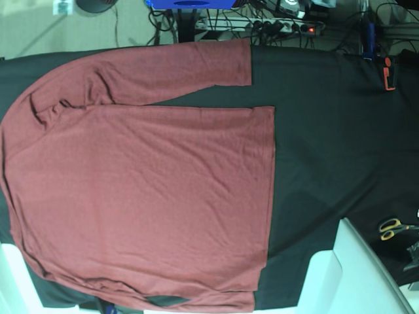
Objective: Fold the T-shirt properly
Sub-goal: 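Move the right gripper to the shirt shoulder and the left gripper to the sleeve cuff, then grasp the red sleeve cuff with the left gripper and lift it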
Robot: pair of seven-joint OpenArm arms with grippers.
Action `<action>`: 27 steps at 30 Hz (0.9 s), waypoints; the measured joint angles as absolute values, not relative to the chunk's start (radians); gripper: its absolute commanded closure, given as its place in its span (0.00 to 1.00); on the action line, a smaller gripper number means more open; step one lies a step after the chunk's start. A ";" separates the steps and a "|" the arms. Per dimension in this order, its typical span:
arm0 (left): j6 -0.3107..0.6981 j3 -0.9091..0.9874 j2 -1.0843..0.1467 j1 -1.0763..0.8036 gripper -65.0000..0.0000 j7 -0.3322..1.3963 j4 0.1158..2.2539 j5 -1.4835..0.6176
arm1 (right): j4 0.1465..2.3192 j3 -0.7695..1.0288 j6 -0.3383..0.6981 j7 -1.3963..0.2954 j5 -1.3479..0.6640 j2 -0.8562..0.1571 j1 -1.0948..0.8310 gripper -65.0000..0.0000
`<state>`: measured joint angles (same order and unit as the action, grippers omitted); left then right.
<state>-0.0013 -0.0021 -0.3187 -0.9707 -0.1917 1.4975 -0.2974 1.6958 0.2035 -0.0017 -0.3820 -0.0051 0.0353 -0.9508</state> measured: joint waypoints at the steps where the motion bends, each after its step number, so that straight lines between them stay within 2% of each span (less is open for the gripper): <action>1: -0.001 -0.002 -0.342 -0.978 1.00 -0.196 1.554 -0.329 | 1.748 0.213 0.001 -0.377 -0.005 0.043 -0.966 1.00; 5: -0.016 -0.001 -0.395 -1.003 1.00 -0.191 1.732 -0.479 | 1.927 0.219 0.005 -0.377 -0.013 0.050 -0.983 0.99; 8: -0.001 -0.013 -0.404 -0.992 1.00 -0.188 1.810 -0.512 | 1.983 0.223 0.003 -0.377 -0.012 0.049 -0.915 0.96; 9: -0.001 -0.014 -0.401 -0.977 0.96 -0.187 1.822 -0.525 | 1.989 0.223 0.008 -0.379 -0.033 0.049 -0.881 0.91; 10: -0.003 -0.014 -0.397 -0.958 0.85 -0.184 1.823 -0.526 | 1.990 0.223 0.020 -0.379 -0.073 0.049 -0.852 0.82; 12: -0.003 -0.013 -0.398 -0.920 0.71 -0.094 1.822 -0.528 | 1.990 0.223 0.094 -0.384 -0.184 0.042 -0.820 0.62; 13: -0.004 -0.014 -0.398 -0.899 0.68 -0.043 1.821 -0.532 | 1.989 0.227 0.153 -0.396 -0.250 0.038 -0.811 0.49; 16: -0.004 -0.014 -0.390 -0.844 0.68 0.056 1.821 -0.598 | 1.984 0.274 0.274 -0.446 -0.391 0.019 -0.781 0.23; 17: -0.003 -0.014 -0.389 -0.826 0.68 0.080 1.820 -0.625 | 1.979 0.302 0.307 -0.455 -0.423 0.017 -0.765 0.21; 21: 0.049 -0.014 -0.377 -0.758 0.68 0.123 1.769 -0.660 | 1.974 0.376 0.409 -0.480 -0.469 0.018 -0.720 0.22; 27: 0.072 -0.019 -0.304 -0.672 0.68 0.178 1.582 -0.660 | 1.974 0.446 0.412 -0.482 -0.468 0.017 -0.695 0.22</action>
